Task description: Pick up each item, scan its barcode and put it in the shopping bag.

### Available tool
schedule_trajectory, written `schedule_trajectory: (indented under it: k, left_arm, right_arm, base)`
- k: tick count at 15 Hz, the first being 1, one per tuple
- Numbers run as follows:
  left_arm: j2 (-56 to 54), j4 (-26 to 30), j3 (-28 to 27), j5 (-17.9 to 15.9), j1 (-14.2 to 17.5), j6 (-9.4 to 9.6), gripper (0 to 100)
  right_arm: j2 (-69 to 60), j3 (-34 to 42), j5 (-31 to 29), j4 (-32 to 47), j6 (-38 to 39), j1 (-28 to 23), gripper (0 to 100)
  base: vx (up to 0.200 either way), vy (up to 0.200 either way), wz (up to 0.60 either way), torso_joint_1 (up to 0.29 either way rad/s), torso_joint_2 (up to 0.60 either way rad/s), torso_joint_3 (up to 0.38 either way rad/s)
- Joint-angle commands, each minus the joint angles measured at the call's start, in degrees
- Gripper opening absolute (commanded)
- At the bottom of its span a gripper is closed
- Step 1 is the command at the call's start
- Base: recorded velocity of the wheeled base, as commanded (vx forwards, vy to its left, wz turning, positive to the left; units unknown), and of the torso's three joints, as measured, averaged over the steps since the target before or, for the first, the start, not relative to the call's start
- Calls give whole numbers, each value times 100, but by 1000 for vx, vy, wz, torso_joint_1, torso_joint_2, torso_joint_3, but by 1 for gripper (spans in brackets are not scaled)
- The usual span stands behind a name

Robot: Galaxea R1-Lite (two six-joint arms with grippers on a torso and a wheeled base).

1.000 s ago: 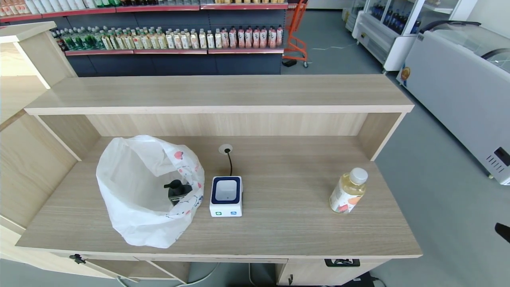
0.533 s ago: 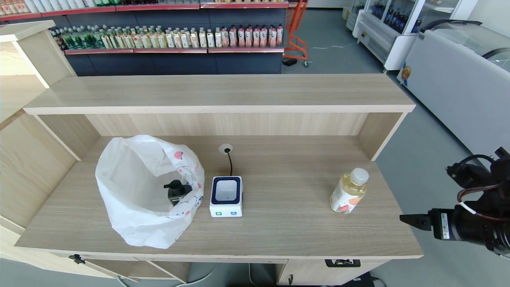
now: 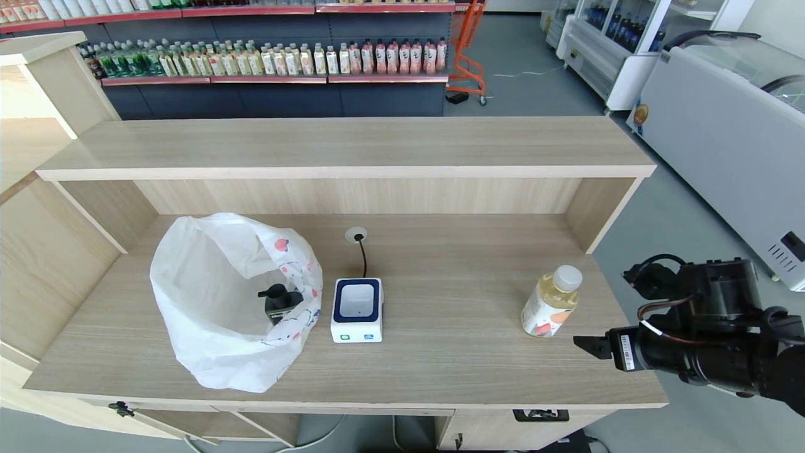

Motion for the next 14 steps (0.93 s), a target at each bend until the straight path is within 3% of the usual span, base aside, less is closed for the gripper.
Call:
schedule_trajectory:
  k: [1, 9, 14]
  left_arm:
    - [-2, 0, 0, 4, 1, -2, 100]
    - [-2, 0, 0, 4, 1, -2, 100]
    - [-2, 0, 0, 4, 1, -2, 100]
  right_arm:
    - [543, 62, -11, -565, -31, 2, 100]
    - [1263, -17, 33, -1743, 5, 406, 100]
    - [1949, -105, -327, -2824, -39, 538, 100]
  base:
    - [0, 0, 0, 0, 0, 0]
    - [0, 0, 0, 0, 0, 0]
    - [0, 0, 0, 0, 0, 0]
